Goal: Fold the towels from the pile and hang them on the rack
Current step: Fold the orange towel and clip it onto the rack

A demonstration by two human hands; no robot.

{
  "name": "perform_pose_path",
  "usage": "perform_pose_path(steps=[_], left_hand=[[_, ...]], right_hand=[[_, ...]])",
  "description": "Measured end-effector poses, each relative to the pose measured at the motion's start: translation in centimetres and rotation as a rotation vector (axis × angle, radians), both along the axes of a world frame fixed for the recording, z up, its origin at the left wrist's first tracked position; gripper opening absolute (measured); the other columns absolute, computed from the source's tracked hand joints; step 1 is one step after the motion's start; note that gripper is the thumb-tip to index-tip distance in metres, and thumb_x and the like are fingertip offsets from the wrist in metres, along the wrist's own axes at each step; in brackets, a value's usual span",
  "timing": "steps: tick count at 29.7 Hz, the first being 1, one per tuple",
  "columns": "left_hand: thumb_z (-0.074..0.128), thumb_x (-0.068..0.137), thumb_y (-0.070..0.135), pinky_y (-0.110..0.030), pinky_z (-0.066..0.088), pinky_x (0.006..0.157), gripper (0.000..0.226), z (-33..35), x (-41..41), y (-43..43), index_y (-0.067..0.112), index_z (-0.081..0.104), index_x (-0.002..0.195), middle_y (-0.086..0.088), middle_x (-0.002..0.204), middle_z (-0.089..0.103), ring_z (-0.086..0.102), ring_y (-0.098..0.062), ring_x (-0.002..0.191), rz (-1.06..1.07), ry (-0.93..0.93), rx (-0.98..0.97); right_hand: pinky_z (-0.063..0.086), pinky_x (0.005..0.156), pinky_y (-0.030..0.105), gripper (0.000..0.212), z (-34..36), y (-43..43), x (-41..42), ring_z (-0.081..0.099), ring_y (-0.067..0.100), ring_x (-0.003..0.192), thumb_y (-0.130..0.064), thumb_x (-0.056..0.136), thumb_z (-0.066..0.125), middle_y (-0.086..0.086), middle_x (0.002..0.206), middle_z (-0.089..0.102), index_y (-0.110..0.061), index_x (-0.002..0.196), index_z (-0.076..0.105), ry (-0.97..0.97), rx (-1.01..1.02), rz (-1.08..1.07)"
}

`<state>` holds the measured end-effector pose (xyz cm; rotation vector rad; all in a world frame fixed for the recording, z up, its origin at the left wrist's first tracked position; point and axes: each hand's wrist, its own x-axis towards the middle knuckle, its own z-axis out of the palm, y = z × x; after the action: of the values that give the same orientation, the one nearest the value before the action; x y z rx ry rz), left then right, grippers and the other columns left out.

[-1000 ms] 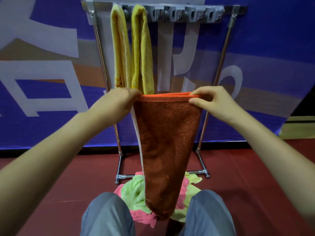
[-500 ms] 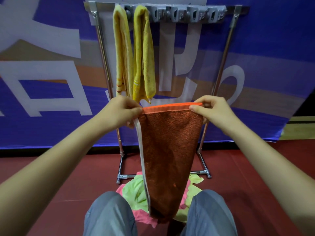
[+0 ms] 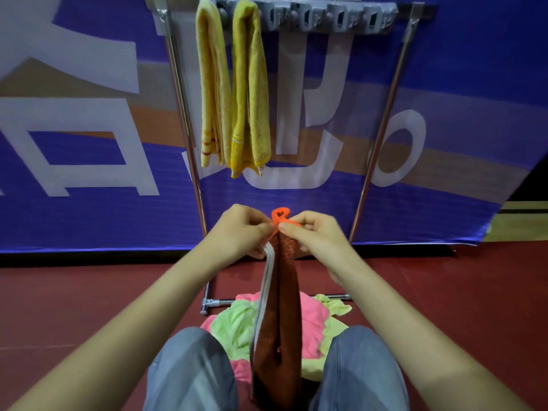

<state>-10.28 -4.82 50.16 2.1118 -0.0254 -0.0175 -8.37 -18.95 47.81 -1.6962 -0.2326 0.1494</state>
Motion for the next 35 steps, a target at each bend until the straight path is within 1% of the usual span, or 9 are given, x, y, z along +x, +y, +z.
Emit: perform_pose_path(steps=[4, 9, 14, 18, 20, 24, 28, 31, 35], left_hand=[[0.049, 0.090, 0.009, -0.014, 0.051, 0.047, 0.025, -0.5, -0.3, 0.7, 0.012, 0.061, 0.068, -0.007, 0.060, 0.055, 0.055, -0.003, 0.038, 0.025, 0.063, -0.099], [0.047, 0.090, 0.035, -0.018, 0.052, 0.053, 0.040, -1.1, -0.5, 0.9, 0.005, 0.063, 0.070, -0.003, 0.053, 0.059, 0.058, -0.006, 0.045, 0.096, 0.100, -0.191], [0.058, 0.085, 0.025, -0.016, 0.049, 0.057, 0.023, -1.4, -0.9, 1.8, 0.005, 0.068, 0.089, -0.015, 0.077, 0.067, 0.059, -0.011, 0.058, 0.004, 0.043, 0.003], [0.049, 0.090, 0.009, -0.014, 0.050, 0.059, 0.019, -1.1, -1.4, 2.1, 0.001, 0.066, 0.095, -0.009, 0.075, 0.063, 0.058, -0.001, 0.056, -0.161, 0.022, 0.036], [0.046, 0.091, 0.008, -0.019, 0.050, 0.067, 0.020, -1.2, -1.7, 2.3, 0.004, 0.065, 0.096, -0.006, 0.078, 0.064, 0.059, -0.002, 0.064, -0.240, -0.006, 0.095], [0.043, 0.092, 0.007, -0.027, 0.049, 0.077, 0.020, -1.1, -1.8, 3.2, 0.011, 0.063, 0.093, -0.005, 0.082, 0.064, 0.058, -0.007, 0.073, -0.271, -0.051, 0.113], [0.042, 0.093, 0.007, -0.032, 0.052, 0.083, 0.021, -0.8, -1.9, 4.0, 0.006, 0.063, 0.098, -0.015, 0.092, 0.067, 0.064, -0.021, 0.085, -0.250, -0.078, 0.081], [0.041, 0.093, 0.008, -0.021, 0.051, 0.079, 0.021, 0.4, -1.7, 4.5, 0.011, 0.062, 0.096, -0.010, 0.090, 0.066, 0.062, -0.008, 0.081, -0.201, -0.154, 0.086], [0.041, 0.090, 0.022, -0.009, 0.044, 0.068, 0.015, 5.7, -0.8, 4.9, 0.023, 0.055, 0.085, 0.003, 0.075, 0.057, 0.055, 0.004, 0.066, -0.127, -0.431, 0.206]], right_hand=[[0.050, 0.056, 0.014, 0.016, -0.6, 0.3, -0.4, 0.056, 0.005, 0.054, -0.014, 0.089, 0.051, 0.000, 0.061, 0.059, -0.013, 0.079, 0.063, 0.059, 0.091, 0.074], [0.053, 0.062, 0.018, 0.048, -1.0, 0.5, -1.0, 0.060, 0.013, 0.062, -0.032, 0.097, 0.026, 0.009, 0.073, 0.061, 0.001, 0.105, 0.061, 0.209, 0.189, 0.161], [0.057, 0.066, 0.023, 0.055, -1.3, 0.1, -1.2, 0.067, 0.016, 0.065, -0.038, 0.097, 0.020, 0.010, 0.073, 0.068, -0.007, 0.093, 0.064, 0.237, 0.192, 0.239], [0.055, 0.058, 0.019, 0.034, -1.6, -0.6, -0.7, 0.064, 0.010, 0.053, -0.019, 0.096, 0.034, 0.006, 0.060, 0.065, -0.009, 0.079, 0.062, 0.115, 0.302, 0.089], [0.053, 0.063, 0.015, 0.015, -2.2, -1.2, -0.2, 0.062, 0.007, 0.064, -0.005, 0.090, 0.048, 0.005, 0.075, 0.061, -0.013, 0.085, 0.060, -0.023, 0.246, 0.012], [0.048, 0.079, 0.012, 0.031, -3.4, -1.9, 0.6, 0.057, 0.003, 0.094, -0.004, 0.081, 0.061, -0.004, 0.104, 0.061, -0.015, 0.109, 0.058, -0.061, -0.090, 0.134], [0.047, 0.068, 0.008, 0.017, -3.2, -1.7, 0.9, 0.058, -0.010, 0.061, -0.001, 0.081, 0.060, -0.004, 0.075, 0.063, -0.017, 0.077, 0.063, -0.089, -0.097, 0.127], [0.046, 0.062, 0.006, 0.023, -1.5, -0.8, 0.6, 0.057, -0.010, 0.056, 0.000, 0.083, 0.058, -0.006, 0.070, 0.060, -0.021, 0.072, 0.060, -0.166, -0.008, 0.084], [0.045, 0.063, 0.008, 0.022, 4.6, 0.3, 0.3, 0.056, -0.008, 0.063, -0.004, 0.086, 0.053, -0.007, 0.073, 0.058, -0.023, 0.076, 0.058, -0.421, 0.134, 0.059]])
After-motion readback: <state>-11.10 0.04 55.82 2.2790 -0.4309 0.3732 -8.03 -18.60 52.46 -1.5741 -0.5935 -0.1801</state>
